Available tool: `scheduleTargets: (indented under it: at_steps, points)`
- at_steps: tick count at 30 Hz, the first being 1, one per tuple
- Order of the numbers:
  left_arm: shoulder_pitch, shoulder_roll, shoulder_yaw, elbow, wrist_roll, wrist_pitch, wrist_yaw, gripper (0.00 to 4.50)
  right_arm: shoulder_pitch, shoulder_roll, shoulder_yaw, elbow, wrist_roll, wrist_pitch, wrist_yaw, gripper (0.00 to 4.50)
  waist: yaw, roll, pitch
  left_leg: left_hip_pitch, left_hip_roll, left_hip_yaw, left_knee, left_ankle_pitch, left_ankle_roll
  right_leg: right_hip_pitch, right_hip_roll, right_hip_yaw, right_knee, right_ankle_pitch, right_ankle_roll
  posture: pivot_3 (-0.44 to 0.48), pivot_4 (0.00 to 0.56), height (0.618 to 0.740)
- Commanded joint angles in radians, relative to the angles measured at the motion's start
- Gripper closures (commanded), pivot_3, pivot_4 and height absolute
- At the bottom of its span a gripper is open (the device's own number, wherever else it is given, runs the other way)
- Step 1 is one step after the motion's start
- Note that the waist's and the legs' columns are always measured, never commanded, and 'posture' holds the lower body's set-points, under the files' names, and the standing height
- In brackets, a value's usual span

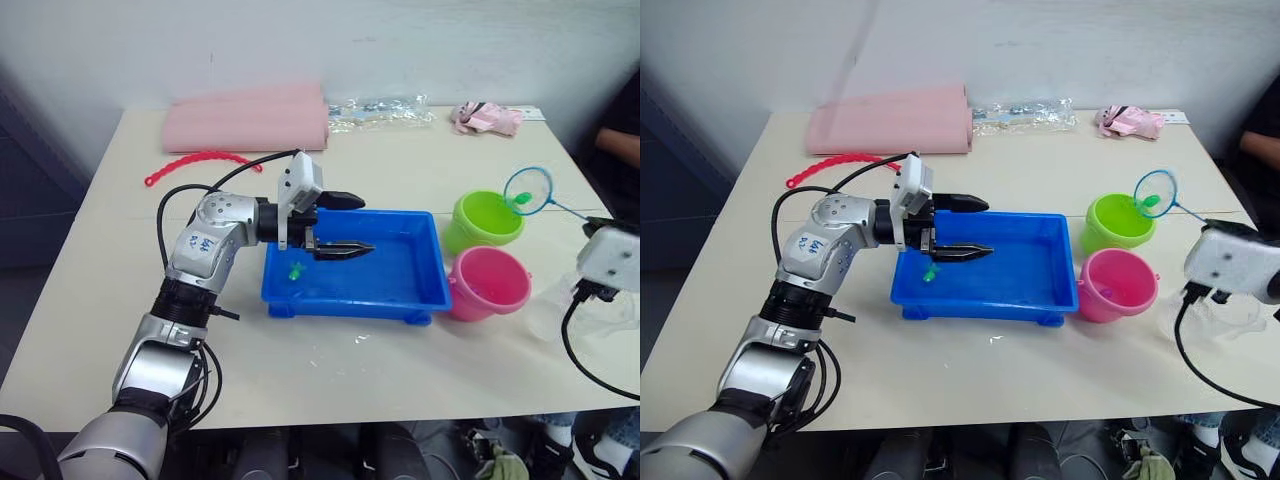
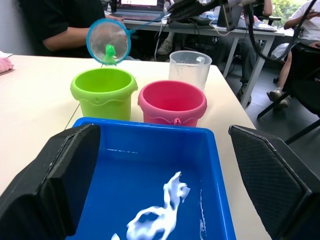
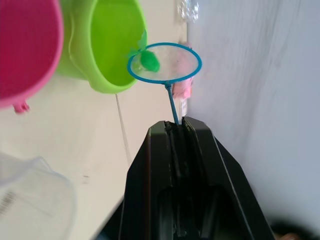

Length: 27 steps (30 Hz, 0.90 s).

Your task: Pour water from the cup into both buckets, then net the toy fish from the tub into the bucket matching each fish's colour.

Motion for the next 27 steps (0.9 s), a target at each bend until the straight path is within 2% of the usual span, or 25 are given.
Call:
scheduleTargets:
  at_steps: [1, 4, 7, 11, 13, 16, 18, 22, 25, 27]
  points:
    - [0.005, 0.010, 0.025, -0.054, -0.009, -0.001, 0.008, 0.03, -0.031, -0.034, -0.007, 0.071, -0.155, -0.174, -0.091, 4.50, -0.001, 0.000, 0.000, 0.000, 0.000, 0.000, 0.000, 0.000, 0.000, 0.000, 0.000, 0.000, 0.000, 0.000, 0.000, 0.000, 0.150, 0.738]
    - [0.013, 0.016, 0.026, -0.068, -0.013, 0.006, 0.011, 0.03, -0.051, -0.049, -0.005, 0.111, -0.250, -0.266, -0.137, 4.50, -0.001, 0.000, 0.000, 0.000, 0.000, 0.000, 0.000, 0.000, 0.000, 0.000, 0.000, 0.000, 0.000, 0.000, 0.000, 0.000, 0.150, 0.738]
    - [0.022, 0.025, 0.028, -0.077, -0.012, 0.012, 0.014, 0.03, -0.102, -0.020, 0.001, 0.155, -0.182, -0.280, -0.112, 4.50, -0.002, 0.000, 0.000, 0.000, 0.000, 0.000, 0.000, 0.000, -0.001, 0.000, 0.000, 0.000, 0.000, 0.000, 0.000, 0.000, 0.150, 0.738]
    - [0.041, 0.045, 0.035, -0.091, -0.012, 0.023, 0.021, 0.03, -0.135, -0.029, 0.004, 0.183, -0.176, -0.315, -0.082, 4.50, -0.002, 0.000, 0.000, 0.000, 0.001, 0.000, 0.000, 0.000, -0.001, 0.000, 0.000, 0.000, 0.000, 0.000, 0.000, 0.000, 0.150, 0.738]
    - [0.057, 0.063, 0.038, -0.110, -0.013, 0.034, 0.025, 0.03, -0.165, 0.008, 0.020, 0.170, -0.046, -0.274, -0.014, 4.50, -0.003, 0.000, 0.000, 0.000, 0.001, 0.000, 0.000, 0.000, -0.001, 0.000, 0.000, 0.000, 0.000, 0.000, 0.000, 0.000, 0.150, 0.738]
    - [0.089, 0.110, 0.058, -0.138, -0.012, 0.056, 0.022, 0.03, -0.227, 0.134, 0.060, 0.036, 0.344, 0.015, 0.134, 4.50, -0.004, -0.001, 0.000, 0.000, 0.002, -0.002, 0.000, 0.000, -0.001, 0.002, 0.002, -0.001, -0.001, 0.000, 0.000, 0.000, 0.150, 0.738]
    - [0.111, 0.144, 0.075, -0.155, -0.014, 0.070, 0.025, 0.03, -0.274, 0.189, 0.078, -0.060, 0.521, 0.209, 0.182, 4.50, -0.009, -0.001, 0.000, 0.000, 0.002, -0.004, 0.001, 0.000, -0.001, 0.003, 0.002, -0.002, -0.001, 0.000, 0.000, 0.000, 0.150, 0.738]
    - [0.170, 0.219, 0.110, -0.207, -0.017, 0.103, 0.034, 0.03, -0.344, 0.226, 0.118, -0.218, 0.869, 0.573, 0.225, 4.50, -0.009, 0.000, 0.001, 0.000, 0.002, -0.004, 0.001, 0.000, -0.001, 0.002, 0.001, -0.002, 0.000, 0.000, -0.001, 0.000, 0.150, 0.738]
    - [0.229, 0.266, 0.137, -0.268, -0.018, 0.127, 0.045, 0.03, -0.370, 0.216, 0.152, -0.270, 1.067, 0.782, 0.246, 4.50, -0.009, 0.000, 0.000, 0.000, 0.002, -0.004, 0.001, 0.000, -0.001, 0.002, 0.001, -0.002, 0.000, 0.000, -0.001, 0.000, 0.150, 0.738]
    - [0.335, 0.320, 0.186, -0.350, -0.028, 0.146, 0.051, 0.03, -0.425, 0.230, 0.271, -0.255, 1.106, 0.903, 0.271, 4.50, -0.008, 0.000, 0.000, 0.000, 0.002, -0.004, 0.001, 0.000, 0.000, 0.002, 0.001, -0.002, 0.000, 0.000, -0.001, 0.000, 0.150, 0.738]
